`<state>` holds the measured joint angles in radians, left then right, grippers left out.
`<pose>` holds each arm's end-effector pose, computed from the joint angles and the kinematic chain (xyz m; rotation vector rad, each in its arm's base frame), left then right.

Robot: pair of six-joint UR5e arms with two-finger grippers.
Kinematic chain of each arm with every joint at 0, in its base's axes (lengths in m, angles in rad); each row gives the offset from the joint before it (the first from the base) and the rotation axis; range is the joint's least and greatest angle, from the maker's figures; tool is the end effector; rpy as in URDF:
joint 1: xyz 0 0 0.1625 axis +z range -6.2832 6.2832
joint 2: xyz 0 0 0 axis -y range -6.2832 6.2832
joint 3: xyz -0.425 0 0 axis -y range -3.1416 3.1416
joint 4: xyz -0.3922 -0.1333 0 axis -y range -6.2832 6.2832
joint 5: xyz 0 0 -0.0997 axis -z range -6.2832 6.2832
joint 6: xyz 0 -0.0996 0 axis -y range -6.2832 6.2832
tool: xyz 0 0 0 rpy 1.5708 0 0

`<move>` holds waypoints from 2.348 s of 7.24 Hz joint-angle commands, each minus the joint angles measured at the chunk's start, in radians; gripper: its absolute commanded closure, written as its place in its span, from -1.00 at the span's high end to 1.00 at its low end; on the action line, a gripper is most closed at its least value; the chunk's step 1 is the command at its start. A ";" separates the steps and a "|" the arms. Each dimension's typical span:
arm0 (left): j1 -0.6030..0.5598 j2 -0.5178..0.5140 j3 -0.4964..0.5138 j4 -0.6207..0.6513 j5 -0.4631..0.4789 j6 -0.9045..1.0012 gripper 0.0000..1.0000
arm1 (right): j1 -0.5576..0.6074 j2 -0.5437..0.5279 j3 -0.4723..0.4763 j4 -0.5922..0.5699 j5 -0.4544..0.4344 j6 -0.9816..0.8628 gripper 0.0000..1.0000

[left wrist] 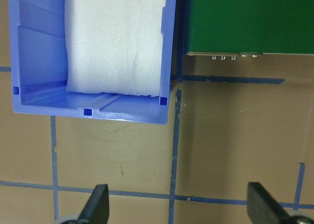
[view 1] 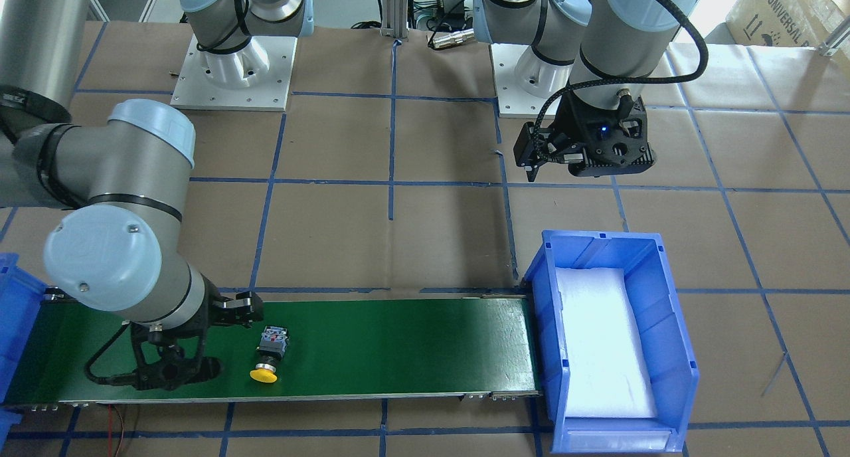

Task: Transport two buttons from left to right
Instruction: 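Move the right gripper back to the yellow button and grasp it, then carry the yellow button into the blue bin beside the red one and release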

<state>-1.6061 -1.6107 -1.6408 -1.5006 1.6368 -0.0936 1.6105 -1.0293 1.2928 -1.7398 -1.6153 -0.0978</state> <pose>-0.1444 -0.4977 0.4409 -0.0875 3.0715 0.0544 0.1561 -0.6819 0.3161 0.2160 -3.0888 -0.1483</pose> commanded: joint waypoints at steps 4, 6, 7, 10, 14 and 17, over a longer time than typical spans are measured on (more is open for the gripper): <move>0.000 0.000 -0.001 0.000 0.000 0.000 1.00 | 0.016 0.078 0.057 -0.139 -0.005 0.162 0.79; -0.002 0.000 -0.001 -0.001 0.000 0.000 1.00 | 0.011 0.077 0.053 -0.136 -0.006 0.206 0.34; -0.002 0.000 -0.001 -0.001 0.000 0.000 1.00 | 0.008 0.072 0.048 -0.129 -0.017 0.207 -0.06; -0.002 0.000 -0.001 -0.001 0.000 0.000 1.00 | -0.007 0.049 0.036 -0.103 -0.029 0.191 -0.71; -0.002 0.000 -0.001 -0.001 0.000 0.000 1.00 | -0.257 -0.075 0.010 -0.056 -0.048 -0.181 -0.76; -0.002 0.000 -0.002 -0.001 0.000 0.000 1.00 | -0.525 -0.011 -0.096 -0.052 0.026 -0.522 -0.76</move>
<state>-1.6076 -1.6107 -1.6422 -1.5018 1.6368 -0.0936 1.1834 -1.0764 1.2436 -1.7932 -1.6330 -0.4780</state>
